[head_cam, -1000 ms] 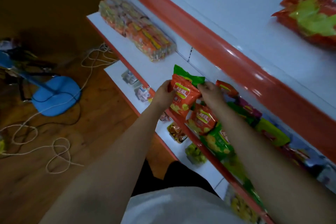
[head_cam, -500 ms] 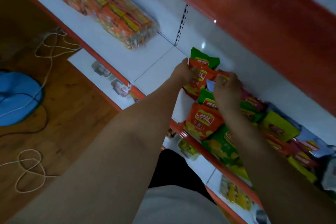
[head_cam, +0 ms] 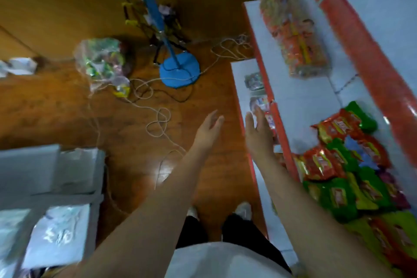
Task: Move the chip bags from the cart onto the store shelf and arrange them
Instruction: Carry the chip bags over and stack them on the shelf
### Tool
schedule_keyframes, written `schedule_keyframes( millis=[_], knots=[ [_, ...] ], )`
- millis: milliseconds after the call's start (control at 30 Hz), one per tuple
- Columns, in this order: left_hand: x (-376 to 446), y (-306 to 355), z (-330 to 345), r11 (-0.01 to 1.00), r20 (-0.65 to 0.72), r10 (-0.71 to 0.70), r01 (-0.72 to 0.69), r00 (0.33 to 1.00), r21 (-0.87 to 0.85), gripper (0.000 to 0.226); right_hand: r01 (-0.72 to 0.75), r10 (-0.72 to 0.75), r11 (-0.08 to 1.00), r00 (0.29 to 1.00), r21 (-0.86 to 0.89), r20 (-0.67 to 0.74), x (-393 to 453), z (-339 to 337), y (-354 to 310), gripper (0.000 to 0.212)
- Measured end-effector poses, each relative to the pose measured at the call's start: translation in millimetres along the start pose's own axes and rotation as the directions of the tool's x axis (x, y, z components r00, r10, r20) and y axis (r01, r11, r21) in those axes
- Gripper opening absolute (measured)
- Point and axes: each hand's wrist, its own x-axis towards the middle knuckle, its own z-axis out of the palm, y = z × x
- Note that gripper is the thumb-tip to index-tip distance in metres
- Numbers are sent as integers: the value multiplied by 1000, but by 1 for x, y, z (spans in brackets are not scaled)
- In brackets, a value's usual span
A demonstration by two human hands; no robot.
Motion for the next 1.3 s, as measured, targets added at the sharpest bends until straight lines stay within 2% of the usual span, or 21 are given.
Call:
schedule_keyframes(
  millis=[100,200,300,400,467,600,700,800,867,967,1067,1167,1300],
  knots=[
    [-65,-34,-73,991,-152,-36,16,988,-130,51,112,-114,993,971,19,208,-57,57,-31,56],
    [-143,-81,-142,979,-296,-69,7,953,-206,48,232,-234,971,888,54,396,-130,110,-56,56],
    [-236,-146,-212,965,-425,-113,-2,898,-261,45,305,-309,948,802,94,511,-220,174,-72,55],
    [-343,-229,-284,944,-587,-211,8,782,-329,43,340,-330,934,697,112,637,-333,254,-81,55],
    [-407,-270,-322,924,-637,-274,12,720,-383,43,340,-324,932,622,127,713,-404,297,-84,53],
    [-555,-357,-395,883,-743,-398,5,538,-470,45,389,-323,903,339,181,884,-576,380,-97,51],
    [-638,-410,-429,856,-783,-475,2,402,-518,44,384,-282,903,191,193,940,-675,425,-105,53],
    [-689,-459,-457,820,-782,-541,-12,310,-572,43,429,-242,886,109,174,964,-742,465,-108,54],
    [-710,-491,-475,798,-766,-578,-1,280,-603,42,452,-202,880,86,142,976,-771,494,-105,55],
    [-724,-541,-506,771,-733,-621,50,277,-635,42,479,-135,875,112,66,985,-801,544,-96,56],
    [-723,-598,-543,734,-680,-665,101,309,-672,43,455,-43,890,166,-38,985,-825,610,-88,54],
    [-713,-662,-589,697,-622,-701,148,349,-702,44,409,71,896,254,-174,964,-847,688,-76,50],
    [-702,-739,-639,621,-481,-767,299,426,-725,48,456,221,814,329,-359,918,-874,780,-61,50]
  ],
)
